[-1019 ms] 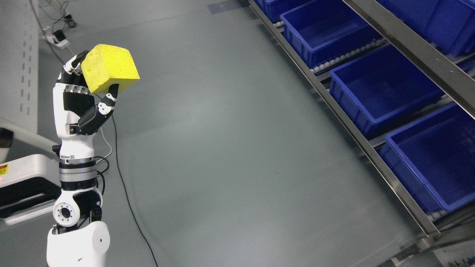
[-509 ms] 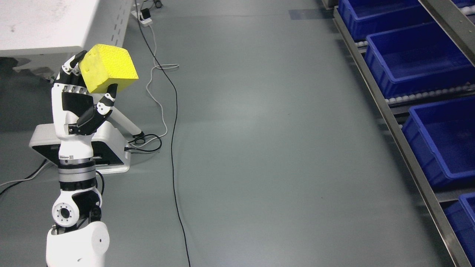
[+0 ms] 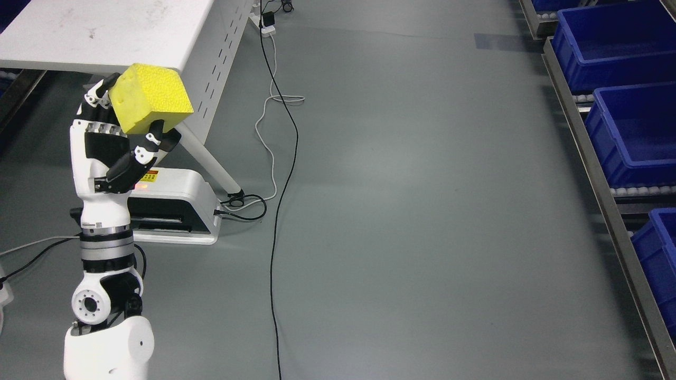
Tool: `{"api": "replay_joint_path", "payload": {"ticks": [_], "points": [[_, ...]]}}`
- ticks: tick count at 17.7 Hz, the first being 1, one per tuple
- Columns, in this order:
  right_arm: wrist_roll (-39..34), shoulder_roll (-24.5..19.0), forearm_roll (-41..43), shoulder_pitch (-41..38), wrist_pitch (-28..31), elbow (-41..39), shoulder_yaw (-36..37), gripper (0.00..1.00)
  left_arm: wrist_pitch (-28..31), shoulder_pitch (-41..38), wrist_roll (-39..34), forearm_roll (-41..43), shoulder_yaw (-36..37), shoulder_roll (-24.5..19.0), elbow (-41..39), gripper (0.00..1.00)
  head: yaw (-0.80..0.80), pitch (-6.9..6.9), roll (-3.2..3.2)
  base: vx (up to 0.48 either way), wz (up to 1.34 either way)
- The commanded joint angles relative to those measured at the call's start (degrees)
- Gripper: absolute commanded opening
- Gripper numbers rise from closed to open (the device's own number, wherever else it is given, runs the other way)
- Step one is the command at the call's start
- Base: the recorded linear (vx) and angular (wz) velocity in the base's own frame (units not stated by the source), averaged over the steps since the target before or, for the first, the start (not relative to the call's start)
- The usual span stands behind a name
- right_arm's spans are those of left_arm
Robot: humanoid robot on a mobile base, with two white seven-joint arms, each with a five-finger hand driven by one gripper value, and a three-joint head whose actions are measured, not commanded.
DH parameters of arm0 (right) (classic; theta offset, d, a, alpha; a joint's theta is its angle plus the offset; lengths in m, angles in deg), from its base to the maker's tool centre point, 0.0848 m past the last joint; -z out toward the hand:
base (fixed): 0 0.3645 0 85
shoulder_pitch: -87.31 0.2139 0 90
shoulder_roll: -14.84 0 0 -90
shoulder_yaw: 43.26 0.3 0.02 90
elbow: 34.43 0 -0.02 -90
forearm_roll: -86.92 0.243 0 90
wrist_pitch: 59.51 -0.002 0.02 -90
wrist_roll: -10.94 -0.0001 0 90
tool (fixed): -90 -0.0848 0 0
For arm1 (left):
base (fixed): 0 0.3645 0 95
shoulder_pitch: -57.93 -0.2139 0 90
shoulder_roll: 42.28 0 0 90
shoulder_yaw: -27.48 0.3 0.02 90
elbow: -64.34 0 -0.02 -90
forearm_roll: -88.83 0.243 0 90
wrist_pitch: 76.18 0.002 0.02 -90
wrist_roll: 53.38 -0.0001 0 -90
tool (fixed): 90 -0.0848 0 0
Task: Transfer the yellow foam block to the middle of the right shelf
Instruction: 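Hold the cube raised in the left hand while the robot turns and drives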
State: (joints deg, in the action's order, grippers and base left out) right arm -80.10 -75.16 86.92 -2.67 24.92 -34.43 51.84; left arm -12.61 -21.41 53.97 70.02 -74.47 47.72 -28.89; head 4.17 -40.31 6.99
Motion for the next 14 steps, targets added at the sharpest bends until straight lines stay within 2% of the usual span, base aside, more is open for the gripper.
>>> {"api": "replay_joint_path", "payload": {"ticks": [1,7,14], "points": [[-0.01,1.0,0.09,0.16,0.03,-1.0,0.0,1.0,-0.11,-0.2,0.05,0.0,-0.36,-1.0,-0.02,0.44,0.0,0.0,0.0,0.141,-0.15],[-0.01,1.0,0.0,0.16,0.03,-1.0,0.0,1.0,-0.11,-0.55,0.05,0.0,-0.53,-1.0,-0.02,0.44,0.0,0.0,0.0,0.174,-0.27],[-0.01,1.0,0.0,0.16,0.03,-1.0,0.0,1.0,-0.11,-0.55,0.05,0.0,-0.44,-1.0,-0.02,0.44,0.0,0.0,0.0,0.259,-0.32]]}}
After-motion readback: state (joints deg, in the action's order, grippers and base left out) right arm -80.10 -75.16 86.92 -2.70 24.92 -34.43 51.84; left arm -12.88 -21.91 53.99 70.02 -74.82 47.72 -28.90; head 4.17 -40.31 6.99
